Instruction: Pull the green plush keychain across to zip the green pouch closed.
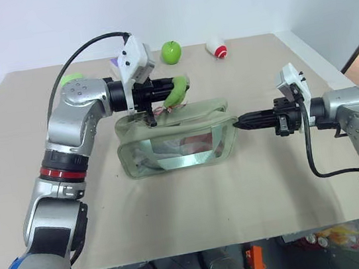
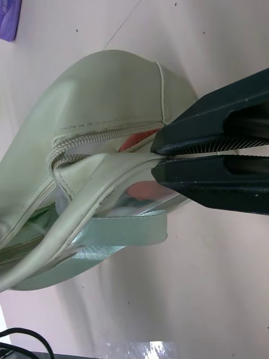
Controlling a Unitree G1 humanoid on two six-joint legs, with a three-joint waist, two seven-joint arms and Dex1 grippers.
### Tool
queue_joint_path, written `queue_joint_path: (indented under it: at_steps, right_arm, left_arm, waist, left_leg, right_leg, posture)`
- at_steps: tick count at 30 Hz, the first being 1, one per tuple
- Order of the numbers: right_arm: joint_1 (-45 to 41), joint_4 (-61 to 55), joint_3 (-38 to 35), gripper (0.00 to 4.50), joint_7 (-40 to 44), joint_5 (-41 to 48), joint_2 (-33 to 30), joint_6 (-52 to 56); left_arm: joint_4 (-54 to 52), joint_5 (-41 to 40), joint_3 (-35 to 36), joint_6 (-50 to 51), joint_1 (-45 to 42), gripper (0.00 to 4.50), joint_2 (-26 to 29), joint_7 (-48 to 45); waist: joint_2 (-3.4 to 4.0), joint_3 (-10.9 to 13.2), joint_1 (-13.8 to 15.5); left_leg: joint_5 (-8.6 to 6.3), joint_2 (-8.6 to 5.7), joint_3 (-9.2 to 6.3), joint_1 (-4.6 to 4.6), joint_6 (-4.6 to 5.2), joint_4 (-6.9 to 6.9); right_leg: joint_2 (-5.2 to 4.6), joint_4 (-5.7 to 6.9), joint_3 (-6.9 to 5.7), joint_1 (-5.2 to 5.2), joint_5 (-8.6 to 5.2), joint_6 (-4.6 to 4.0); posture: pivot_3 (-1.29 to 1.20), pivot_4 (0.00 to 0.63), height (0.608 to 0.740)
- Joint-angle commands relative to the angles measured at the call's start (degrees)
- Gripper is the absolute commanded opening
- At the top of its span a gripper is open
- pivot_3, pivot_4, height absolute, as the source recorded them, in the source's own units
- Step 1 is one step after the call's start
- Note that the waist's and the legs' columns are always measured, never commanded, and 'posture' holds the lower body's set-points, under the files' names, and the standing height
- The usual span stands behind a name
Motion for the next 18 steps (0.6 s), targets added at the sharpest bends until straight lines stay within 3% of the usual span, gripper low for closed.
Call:
queue_joint_path:
  at_steps: [1, 6, 9, 12, 18]
  right_arm:
    - [0.5, -2.5, -1.8, 0.00, -0.5, 1.3, -1.0, 0.3]
    - [0.0, -1.9, -1.4, 0.00, -0.8, 1.1, -0.7, 0.1]
    - [-0.8, -1.3, -0.8, 0.00, -0.7, 0.9, -0.3, -0.2]
    - [-1.3, -0.9, -0.4, 0.00, -0.5, 0.7, 0.0, -0.4]
    - [-2.7, 0.3, 0.3, 0.00, 0.1, 0.4, 0.3, -1.0]
  left_arm:
    - [-1.6, -0.9, 1.7, 0.3, -0.7, 1.74, 1.1, -2.0]
    - [-2.6, -2.8, 3.6, 3.4, -0.4, 3.36, 2.4, -3.2]
    - [-1.1, -2.0, 5.8, 3.9, -1.9, 4.33, 2.6, 0.7]
    - [-3.7, -2.9, 7.1, 4.3, -0.7, 4.47, 4.5, -0.7]
    - [-9.4, -2.5, 8.6, 4.4, 6.4, 4.47, 16.3, -6.9]
  waist:
    - [0.00, 0.0, 0.0]
    - [0.00, 0.0, 0.0]
    - [0.00, 0.0, 0.0]
    - [0.00, 0.0, 0.0]
    - [0.03, 0.0, -0.7]
  left_leg:
    - [0.00, 0.00, 0.00, 0.00, 0.00, 0.01]
    - [0.00, 0.00, -0.01, 0.00, 0.00, 0.01]
    - [0.00, 0.00, -0.01, -0.01, 0.00, 0.01]
    - [0.00, 0.00, -0.01, -0.01, 0.00, 0.01]
    - [0.00, 0.03, -0.03, 0.02, 0.00, -0.06]
  right_leg:
    - [0.00, 0.00, 0.00, 0.00, 0.00, 0.01]
    - [0.00, 0.00, 0.00, 0.00, 0.00, 0.00]
    - [0.00, 0.00, 0.00, 0.00, 0.00, 0.00]
    - [0.00, 0.00, 0.00, 0.00, 0.00, 0.01]
    - [0.01, 0.02, -0.02, -0.02, -0.03, -0.05]
  posture:
    - [0.00, 0.150, 0.740]
    - [0.00, 0.150, 0.740]
    - [0.00, 0.150, 0.740]
    - [0.00, 0.150, 0.740]
    - [0.00, 0.150, 0.740]
